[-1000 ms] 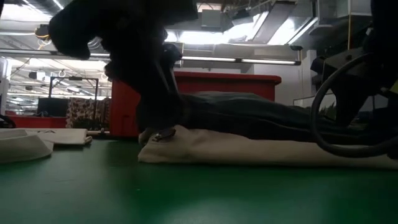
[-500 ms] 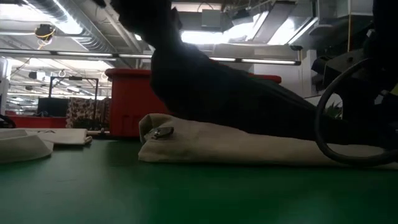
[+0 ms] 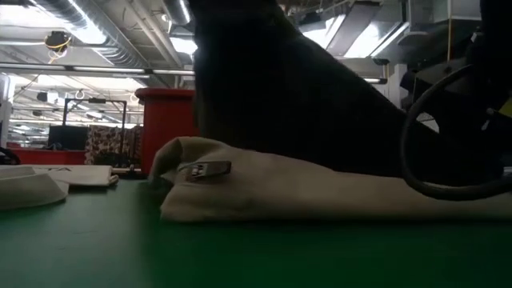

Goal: Fold Laundry from Bin
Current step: Stack the dark blue jeans on top of the gray shorts

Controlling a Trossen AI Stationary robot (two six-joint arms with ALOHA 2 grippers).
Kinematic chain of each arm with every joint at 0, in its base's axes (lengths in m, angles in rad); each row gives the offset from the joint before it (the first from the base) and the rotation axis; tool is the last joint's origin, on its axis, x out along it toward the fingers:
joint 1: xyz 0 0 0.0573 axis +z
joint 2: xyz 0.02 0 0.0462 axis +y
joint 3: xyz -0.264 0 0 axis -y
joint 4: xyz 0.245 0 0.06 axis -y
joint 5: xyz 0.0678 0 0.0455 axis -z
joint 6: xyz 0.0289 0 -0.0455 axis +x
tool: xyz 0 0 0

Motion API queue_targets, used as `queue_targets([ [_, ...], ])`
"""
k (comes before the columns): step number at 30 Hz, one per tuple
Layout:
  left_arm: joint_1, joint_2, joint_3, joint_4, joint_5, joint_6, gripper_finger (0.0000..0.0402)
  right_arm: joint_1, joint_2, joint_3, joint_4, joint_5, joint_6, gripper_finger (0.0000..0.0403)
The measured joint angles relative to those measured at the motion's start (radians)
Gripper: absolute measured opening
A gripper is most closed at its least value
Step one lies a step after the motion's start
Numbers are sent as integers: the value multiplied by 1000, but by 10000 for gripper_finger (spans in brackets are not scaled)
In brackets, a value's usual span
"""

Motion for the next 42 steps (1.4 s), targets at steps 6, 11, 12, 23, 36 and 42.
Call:
queue_targets([
  [6,-28,43,-5,-27,20,-112,16,0,0,-1,17,0,0,49],
  [11,-42,106,-5,-8,42,-130,20,0,0,6,12,-4,0,49],
  [12,-42,119,-5,-7,49,-147,24,0,0,14,2,-8,0,49],
  [23,-47,138,-5,-12,135,-218,123,-2,2,102,-42,-79,-7,49],
  [36,-32,41,-6,-15,150,-136,136,-1,2,109,-130,-166,0,122],
  [42,-5,-28,-6,-23,77,-122,115,-1,2,156,-257,-240,0,186],
])
